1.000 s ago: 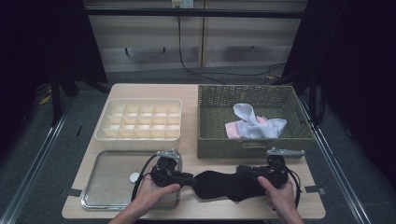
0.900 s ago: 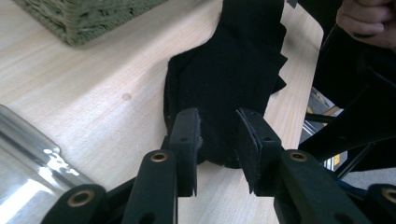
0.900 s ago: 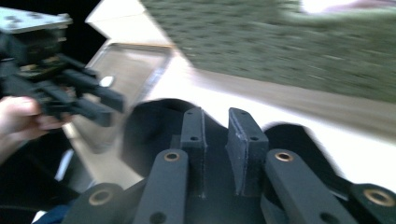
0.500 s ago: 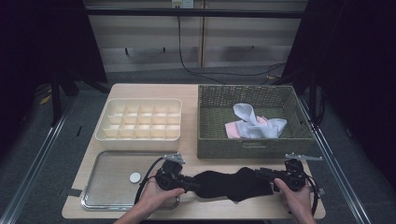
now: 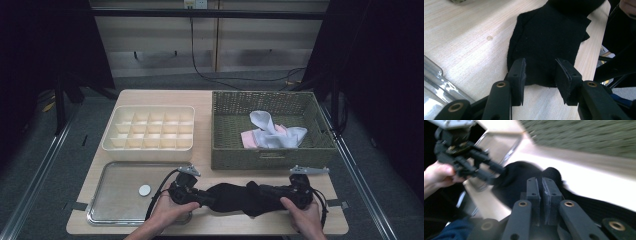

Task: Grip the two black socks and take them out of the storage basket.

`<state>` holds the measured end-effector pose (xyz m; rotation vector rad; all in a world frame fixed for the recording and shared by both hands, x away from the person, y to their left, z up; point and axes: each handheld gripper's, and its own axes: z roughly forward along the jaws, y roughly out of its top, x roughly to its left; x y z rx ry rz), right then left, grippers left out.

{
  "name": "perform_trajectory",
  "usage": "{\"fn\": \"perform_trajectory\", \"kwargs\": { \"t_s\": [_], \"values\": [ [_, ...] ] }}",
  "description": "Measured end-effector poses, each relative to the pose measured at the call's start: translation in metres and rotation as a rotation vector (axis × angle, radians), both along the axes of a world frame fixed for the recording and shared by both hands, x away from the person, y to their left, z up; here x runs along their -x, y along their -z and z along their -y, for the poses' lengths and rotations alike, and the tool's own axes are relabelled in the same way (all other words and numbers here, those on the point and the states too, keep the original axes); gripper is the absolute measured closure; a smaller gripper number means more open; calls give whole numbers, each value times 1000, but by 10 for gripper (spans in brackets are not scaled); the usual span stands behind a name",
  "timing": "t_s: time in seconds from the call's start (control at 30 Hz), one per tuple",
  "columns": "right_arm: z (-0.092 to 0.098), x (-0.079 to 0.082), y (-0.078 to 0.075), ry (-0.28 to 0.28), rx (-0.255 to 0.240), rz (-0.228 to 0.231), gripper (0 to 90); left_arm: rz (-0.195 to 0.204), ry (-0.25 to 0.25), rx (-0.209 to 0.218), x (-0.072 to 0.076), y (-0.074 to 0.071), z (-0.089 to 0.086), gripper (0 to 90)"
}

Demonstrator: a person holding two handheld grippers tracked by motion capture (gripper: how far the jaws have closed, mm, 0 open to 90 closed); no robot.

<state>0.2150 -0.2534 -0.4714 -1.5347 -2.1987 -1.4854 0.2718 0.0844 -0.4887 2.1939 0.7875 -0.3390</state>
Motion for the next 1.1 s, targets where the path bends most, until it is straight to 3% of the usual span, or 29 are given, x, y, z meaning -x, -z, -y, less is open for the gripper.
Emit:
{"fn": "perform_trajectory", "kwargs": {
  "t_s": [0.1,0.23,0.37,0.47,0.93,1.1],
  "values": [
    [-18,-1,8,-67,35,-30,789,10,-4,-10,0,0,-1,608],
    [-23,-2,10,-104,28,-43,743,1,-6,-8,0,0,-1,643],
    [-11,-2,5,-50,-1,-19,711,7,-5,-12,-1,-1,-3,683],
    [-4,-1,6,1,14,-19,684,5,8,-1,-1,0,-3,689],
    [-12,3,20,7,149,-64,577,15,19,-12,2,2,-4,645],
    [-16,4,19,-1,185,-47,750,7,23,-7,2,3,-5,638]
  ]
}}
